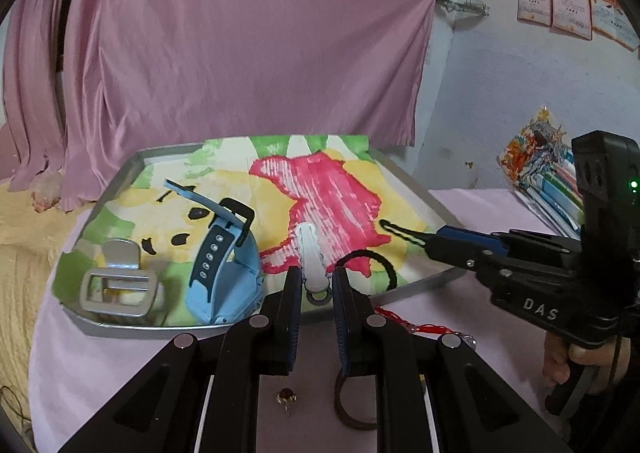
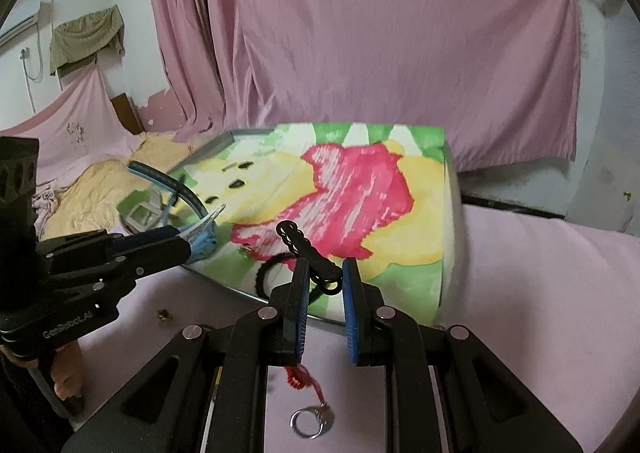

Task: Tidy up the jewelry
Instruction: 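Carry the bracelet and clip into the Pooh tray and open both tools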

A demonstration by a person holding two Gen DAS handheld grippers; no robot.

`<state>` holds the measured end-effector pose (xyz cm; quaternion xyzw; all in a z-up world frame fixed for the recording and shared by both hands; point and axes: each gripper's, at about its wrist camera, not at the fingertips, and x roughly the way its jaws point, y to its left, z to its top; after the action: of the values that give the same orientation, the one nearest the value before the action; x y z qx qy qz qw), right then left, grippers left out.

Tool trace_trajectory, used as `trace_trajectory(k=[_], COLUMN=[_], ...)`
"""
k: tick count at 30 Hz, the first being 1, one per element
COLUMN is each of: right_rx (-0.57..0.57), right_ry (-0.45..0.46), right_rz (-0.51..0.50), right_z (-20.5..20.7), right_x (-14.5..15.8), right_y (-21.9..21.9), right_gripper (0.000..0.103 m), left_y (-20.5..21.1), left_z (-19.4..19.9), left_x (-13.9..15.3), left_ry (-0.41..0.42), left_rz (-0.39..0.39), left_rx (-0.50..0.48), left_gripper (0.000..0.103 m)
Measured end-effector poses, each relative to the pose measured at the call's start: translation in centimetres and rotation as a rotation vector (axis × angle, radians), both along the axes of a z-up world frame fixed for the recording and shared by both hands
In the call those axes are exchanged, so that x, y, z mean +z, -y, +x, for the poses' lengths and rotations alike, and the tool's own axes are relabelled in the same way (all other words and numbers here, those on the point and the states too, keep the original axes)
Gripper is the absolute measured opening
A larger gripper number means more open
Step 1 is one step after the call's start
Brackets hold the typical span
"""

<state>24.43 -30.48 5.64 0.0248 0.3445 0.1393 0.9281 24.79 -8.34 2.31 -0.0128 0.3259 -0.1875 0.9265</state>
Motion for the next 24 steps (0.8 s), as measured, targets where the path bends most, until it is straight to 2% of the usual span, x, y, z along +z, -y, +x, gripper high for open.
trace_trajectory(k=[7, 24], right_rx=[-0.003, 0.011], right_ry=[-0.056, -0.081], right_rz=[-0.014, -0.011], right_z=[1.6, 2.4], right_x=[-1.4, -1.8], right_y=[-0.2, -0.4], right_gripper=[0.014, 0.015], left_y=[0.5, 0.1], left_z=[1.7, 2.5], left_x=[-1.1, -1.4], left_ry=[-0.066, -0.098], left_rz=[0.022, -0.001], left_rx=[-0.015, -0.008], left_gripper=[0.015, 0.015])
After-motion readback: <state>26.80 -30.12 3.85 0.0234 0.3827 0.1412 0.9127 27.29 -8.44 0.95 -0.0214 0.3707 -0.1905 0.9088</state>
